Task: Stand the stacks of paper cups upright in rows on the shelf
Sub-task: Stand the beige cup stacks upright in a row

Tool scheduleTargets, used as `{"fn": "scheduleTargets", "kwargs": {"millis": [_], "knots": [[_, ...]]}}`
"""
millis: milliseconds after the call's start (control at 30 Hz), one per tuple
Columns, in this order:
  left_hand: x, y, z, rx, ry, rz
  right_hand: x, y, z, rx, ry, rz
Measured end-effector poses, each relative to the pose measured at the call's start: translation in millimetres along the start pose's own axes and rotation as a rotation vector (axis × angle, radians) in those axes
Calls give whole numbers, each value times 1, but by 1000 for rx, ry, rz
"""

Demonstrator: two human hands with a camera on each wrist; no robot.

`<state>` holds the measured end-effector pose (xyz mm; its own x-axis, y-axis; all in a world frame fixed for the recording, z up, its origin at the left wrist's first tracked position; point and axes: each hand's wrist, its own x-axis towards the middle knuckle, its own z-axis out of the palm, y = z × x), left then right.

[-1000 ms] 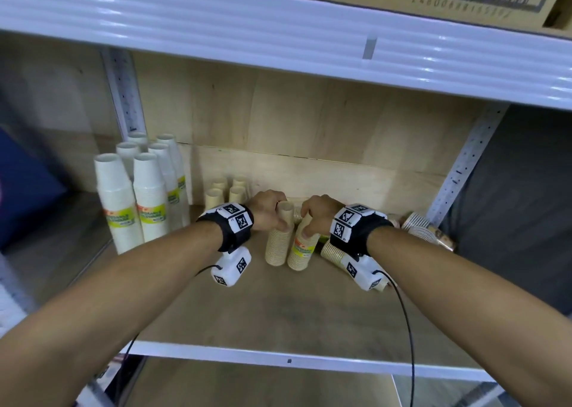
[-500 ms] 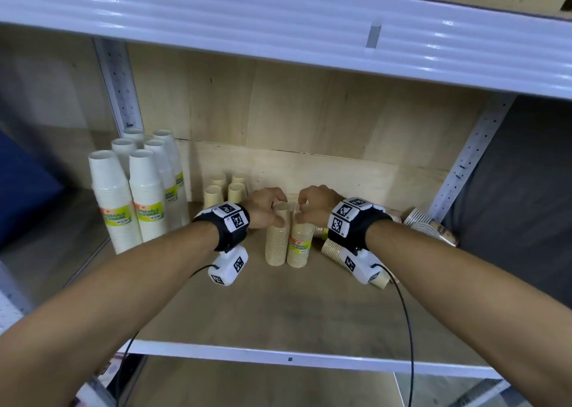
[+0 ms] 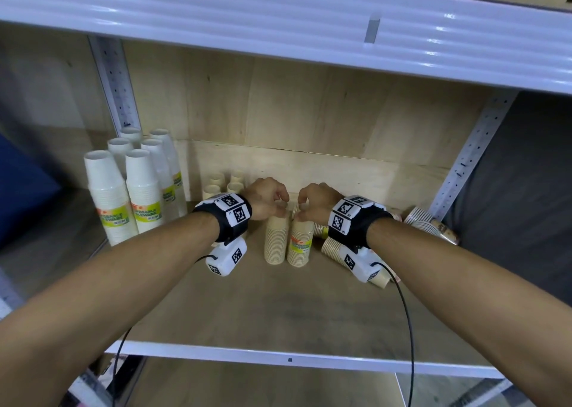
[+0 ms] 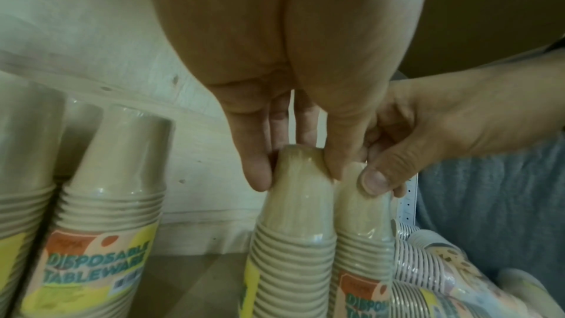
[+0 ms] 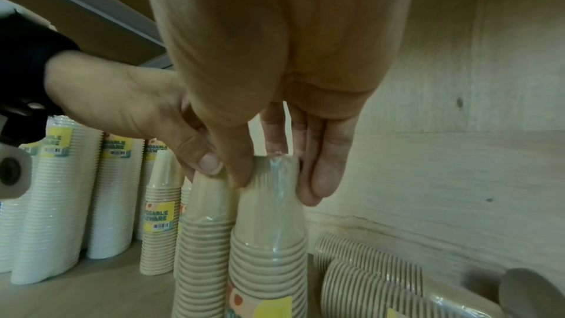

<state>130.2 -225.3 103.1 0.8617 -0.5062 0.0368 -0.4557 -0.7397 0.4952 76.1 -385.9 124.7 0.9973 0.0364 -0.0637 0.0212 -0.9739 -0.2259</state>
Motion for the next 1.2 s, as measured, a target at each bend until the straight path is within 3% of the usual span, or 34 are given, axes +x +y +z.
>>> {"fn": "scheduleTargets", "kwargs": {"millis": [300,500,1200], "knots": [[-1,3,-3,57,-63,37,1,1,0,10,-14,-5],[3,1,-1,124,-10,1,2,1,2,10,-8,-15],[-2,5,-6,132,-36,42,2,5,3,36,-6,-18]]}}
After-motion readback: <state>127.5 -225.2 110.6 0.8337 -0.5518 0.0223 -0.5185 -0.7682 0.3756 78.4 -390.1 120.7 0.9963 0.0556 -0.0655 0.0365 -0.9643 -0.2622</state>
